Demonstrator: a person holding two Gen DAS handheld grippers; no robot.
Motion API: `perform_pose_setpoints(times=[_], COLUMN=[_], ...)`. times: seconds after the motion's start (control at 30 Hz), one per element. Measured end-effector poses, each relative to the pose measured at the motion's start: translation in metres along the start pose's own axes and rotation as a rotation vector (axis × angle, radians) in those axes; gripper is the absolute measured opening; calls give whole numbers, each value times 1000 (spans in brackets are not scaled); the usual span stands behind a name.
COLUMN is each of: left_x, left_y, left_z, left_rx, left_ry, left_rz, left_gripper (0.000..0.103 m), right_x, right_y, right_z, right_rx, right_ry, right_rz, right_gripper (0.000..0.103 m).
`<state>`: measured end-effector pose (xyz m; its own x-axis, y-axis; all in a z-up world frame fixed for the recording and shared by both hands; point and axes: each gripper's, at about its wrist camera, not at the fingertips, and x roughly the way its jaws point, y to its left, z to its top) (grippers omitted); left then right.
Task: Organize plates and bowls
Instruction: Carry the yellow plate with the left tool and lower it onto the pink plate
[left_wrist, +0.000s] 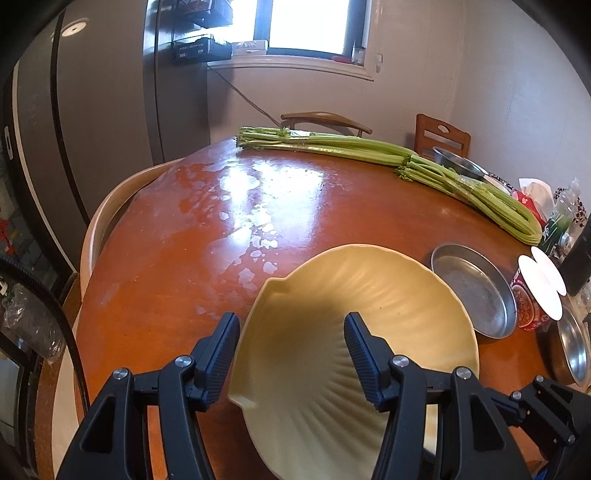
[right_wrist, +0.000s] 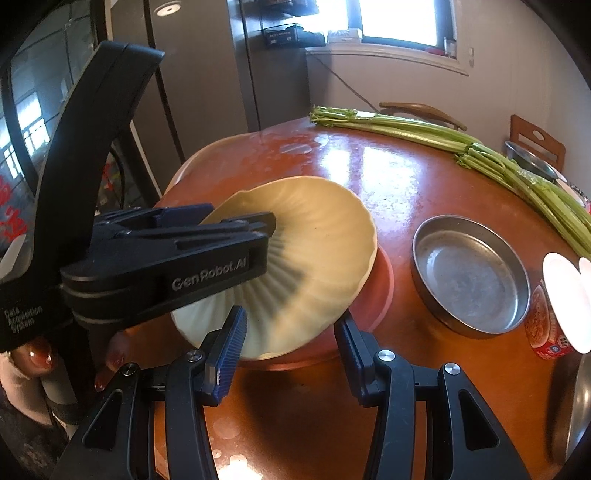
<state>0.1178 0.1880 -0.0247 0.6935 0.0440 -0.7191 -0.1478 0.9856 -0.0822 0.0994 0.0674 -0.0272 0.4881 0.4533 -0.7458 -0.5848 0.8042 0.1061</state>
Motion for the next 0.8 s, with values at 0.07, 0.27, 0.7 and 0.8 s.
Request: perform_pose_setpoints(times=[0.07, 0.27, 0.7, 0.8], left_x=[0, 5, 1, 4], left_y=[1, 0, -2, -5], left_z=[-1, -1, -2, -2], left_rx=[-2, 3, 3, 9], left_ry=[0, 11, 15, 24], left_rz=[0, 3, -8, -3], left_gripper=[59, 59, 59, 59], right_x=[0, -1, -15, -17], right_y=[1, 2, 8, 7], right_z=[-2, -5, -11, -12], right_rx=[-1, -12, -39, -36], right_ry=[2, 5, -7, -5], right_rz=[3, 0, 15, 12], right_gripper=[52, 52, 52, 52])
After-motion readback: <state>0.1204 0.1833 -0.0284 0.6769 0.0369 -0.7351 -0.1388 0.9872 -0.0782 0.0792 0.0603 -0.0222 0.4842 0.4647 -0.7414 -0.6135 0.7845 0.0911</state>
